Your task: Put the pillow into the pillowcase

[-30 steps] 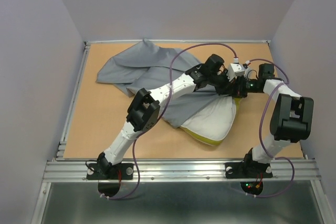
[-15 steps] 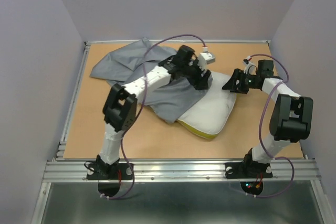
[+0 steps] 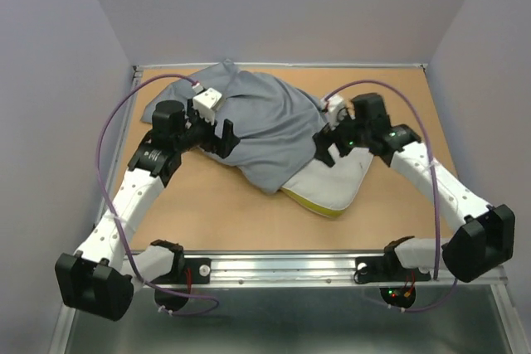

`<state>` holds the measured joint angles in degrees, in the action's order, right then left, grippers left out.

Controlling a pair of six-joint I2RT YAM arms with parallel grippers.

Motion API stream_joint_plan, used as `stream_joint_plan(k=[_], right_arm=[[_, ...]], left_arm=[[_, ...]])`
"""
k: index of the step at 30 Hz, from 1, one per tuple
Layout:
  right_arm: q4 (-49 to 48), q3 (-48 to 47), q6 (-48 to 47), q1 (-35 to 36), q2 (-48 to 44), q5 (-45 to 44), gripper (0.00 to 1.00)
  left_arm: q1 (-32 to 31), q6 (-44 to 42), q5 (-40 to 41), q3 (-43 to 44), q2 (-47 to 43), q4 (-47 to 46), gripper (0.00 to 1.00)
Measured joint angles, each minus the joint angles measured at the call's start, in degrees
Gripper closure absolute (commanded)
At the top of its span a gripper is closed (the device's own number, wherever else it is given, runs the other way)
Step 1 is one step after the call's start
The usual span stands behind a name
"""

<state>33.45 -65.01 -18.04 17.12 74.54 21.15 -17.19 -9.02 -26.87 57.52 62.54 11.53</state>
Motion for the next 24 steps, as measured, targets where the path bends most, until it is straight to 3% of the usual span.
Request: stream_joint_plan(k=[5, 11, 13, 14, 16, 17, 20, 21, 24], right_arm=[[-1.07, 3.91, -0.66, 20.15, 2.69, -7.74, 0.00], [-2.54, 4.63, -0.61, 35.45, 10.03, -18.16, 0.01], [-3.26, 5.57, -0.20, 39.85, 12.35, -21.35, 0.10], [-3.43, 6.08, 0.02, 41.79, 14.01, -22.38, 0.23], [-4.37, 6.62, 0.42, 43.58, 17.66, -25.40, 0.41], [-4.83, 6.99, 0.52, 43.58, 19.54, -27.39, 0.59], [-5.57, 7.17, 1.05, 42.36, 22.34, -29.51, 0.95], [-5.68, 7.10, 1.51, 41.27, 22.45, -29.64, 0.99], [-5.40, 4.92, 1.57, 38.16, 22.08, -28.46, 1.00]], left_arm=[[4.55, 2.51, 2.23, -7.39, -5.33, 2.10, 0.01], [6.54, 4.48, 2.82, -8.33, -9.97, 3.17, 0.01], [6.99, 4.48, 2.93, -8.33, -11.10, 3.43, 0.01], [7.13, 4.44, 2.93, -8.33, -11.30, 3.56, 0.01], [7.26, 4.20, 2.89, -8.33, -11.39, 4.02, 0.02], [7.30, 4.02, 2.89, -8.33, -11.32, 4.26, 0.02], [7.34, 3.45, 2.93, -8.33, -11.23, 5.16, 0.03], [7.56, 3.39, 2.91, -8.33, -11.32, 5.18, 0.03], [8.37, 3.37, 2.03, -8.33, -11.85, 4.57, 0.03]])
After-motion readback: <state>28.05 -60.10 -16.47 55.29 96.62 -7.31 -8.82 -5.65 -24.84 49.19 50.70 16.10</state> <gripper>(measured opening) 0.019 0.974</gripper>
